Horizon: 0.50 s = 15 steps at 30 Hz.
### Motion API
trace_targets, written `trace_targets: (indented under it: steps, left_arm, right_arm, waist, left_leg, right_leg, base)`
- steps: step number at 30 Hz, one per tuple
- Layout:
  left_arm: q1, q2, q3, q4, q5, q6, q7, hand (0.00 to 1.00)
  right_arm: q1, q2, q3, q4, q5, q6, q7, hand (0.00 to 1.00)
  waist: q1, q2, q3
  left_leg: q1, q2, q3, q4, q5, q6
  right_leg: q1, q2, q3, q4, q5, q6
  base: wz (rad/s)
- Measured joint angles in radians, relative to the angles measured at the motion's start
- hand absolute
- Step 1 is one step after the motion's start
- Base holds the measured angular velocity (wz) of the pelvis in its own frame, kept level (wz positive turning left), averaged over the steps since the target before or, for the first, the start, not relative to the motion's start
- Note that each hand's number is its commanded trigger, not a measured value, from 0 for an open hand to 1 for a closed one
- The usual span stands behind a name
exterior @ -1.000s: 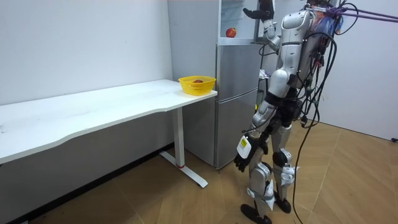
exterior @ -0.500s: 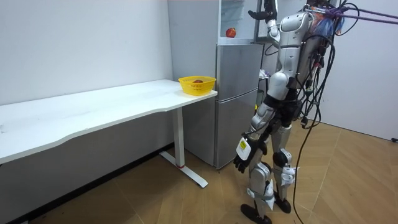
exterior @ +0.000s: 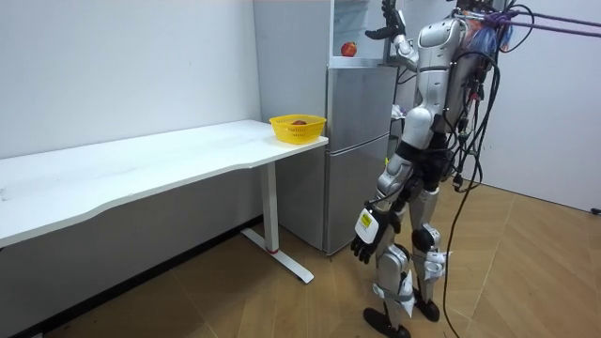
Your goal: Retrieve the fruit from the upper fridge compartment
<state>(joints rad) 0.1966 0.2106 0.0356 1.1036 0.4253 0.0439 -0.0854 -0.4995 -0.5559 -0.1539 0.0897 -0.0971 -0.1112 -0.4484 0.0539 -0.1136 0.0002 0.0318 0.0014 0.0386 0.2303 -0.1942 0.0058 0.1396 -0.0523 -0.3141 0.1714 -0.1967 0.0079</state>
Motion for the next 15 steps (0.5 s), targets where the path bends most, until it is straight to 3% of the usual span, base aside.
trace_targets:
  steps: [6,12,15]
  left_arm:
    - [0.013,0.004,0.001,-0.023,0.001,0.001,-0.012,0.0]
    - [0.028,0.022,0.029,-0.024,0.003,0.001,-0.028,0.0]
    - [0.035,0.03,0.029,-0.024,0.002,0.001,-0.033,0.0]
  right_arm:
    - [-0.059,-0.016,0.013,0.086,0.121,0.027,0.052,0.0]
    - [-0.06,-0.043,0.014,0.139,0.144,0.04,0.081,0.0]
    - [-0.073,-0.065,0.038,0.181,0.144,0.041,0.082,0.0]
  waist:
    - [-0.003,-0.018,0.0064]
    - [-0.001,-0.041,-0.006]
    - [0.005,-0.046,-0.0069]
  left_leg:
    - [0.006,0.001,-0.001,0.0,0.0,0.0]
    - [-0.004,0.0,-0.012,0.002,0.0,0.0]
    - [-0.007,0.0,-0.015,0.003,0.0,0.0]
  right_leg:
    - [0.006,0.001,0.002,0.0,0.0,0.0]
    - [0.004,-0.001,-0.022,0.0,0.0,-0.001]
    - [0.005,-0.003,-0.032,0.003,0.0,-0.001]
  base:
    - [0.0]
    - [0.04]
    - [0.02]
